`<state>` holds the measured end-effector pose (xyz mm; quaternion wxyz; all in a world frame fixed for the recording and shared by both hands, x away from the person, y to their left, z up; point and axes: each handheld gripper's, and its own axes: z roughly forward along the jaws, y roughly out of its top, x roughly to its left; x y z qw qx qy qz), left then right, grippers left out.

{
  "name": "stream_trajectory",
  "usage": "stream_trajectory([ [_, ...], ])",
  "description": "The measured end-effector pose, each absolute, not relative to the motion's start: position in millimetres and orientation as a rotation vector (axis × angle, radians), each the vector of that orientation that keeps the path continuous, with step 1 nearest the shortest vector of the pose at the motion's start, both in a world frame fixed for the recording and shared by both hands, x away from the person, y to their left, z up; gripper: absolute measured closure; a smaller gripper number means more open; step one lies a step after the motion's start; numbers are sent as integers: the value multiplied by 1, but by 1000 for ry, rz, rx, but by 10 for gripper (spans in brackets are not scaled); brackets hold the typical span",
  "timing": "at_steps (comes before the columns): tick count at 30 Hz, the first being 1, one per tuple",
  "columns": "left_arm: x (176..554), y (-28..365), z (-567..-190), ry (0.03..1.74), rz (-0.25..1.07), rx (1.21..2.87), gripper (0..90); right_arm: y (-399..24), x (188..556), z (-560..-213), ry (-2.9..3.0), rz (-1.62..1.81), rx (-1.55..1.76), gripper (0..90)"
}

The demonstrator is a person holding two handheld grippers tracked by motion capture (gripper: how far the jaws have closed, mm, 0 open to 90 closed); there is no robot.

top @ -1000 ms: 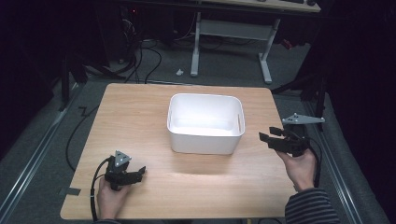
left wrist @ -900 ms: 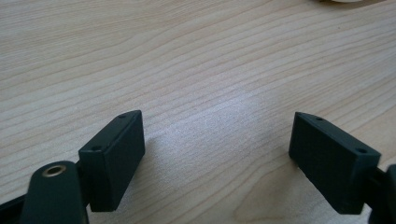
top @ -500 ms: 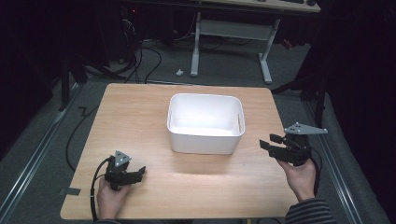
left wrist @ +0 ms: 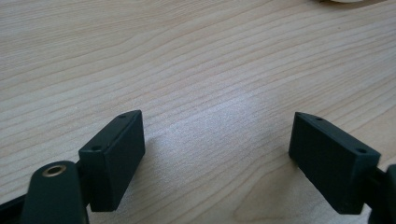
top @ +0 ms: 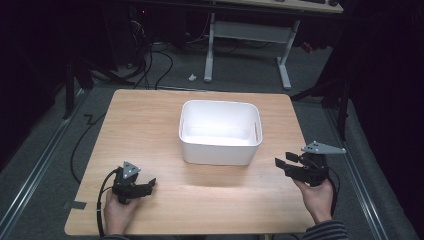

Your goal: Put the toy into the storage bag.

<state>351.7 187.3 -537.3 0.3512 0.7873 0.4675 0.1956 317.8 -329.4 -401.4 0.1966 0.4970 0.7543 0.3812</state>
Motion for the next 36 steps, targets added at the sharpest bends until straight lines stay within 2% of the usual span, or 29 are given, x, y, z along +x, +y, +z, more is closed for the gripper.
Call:
stream_trajectory([
  [36, 352, 187, -537, 1210, 506, 2039, 187, -321, 333, -486, 2098, 972, 1524, 422],
])
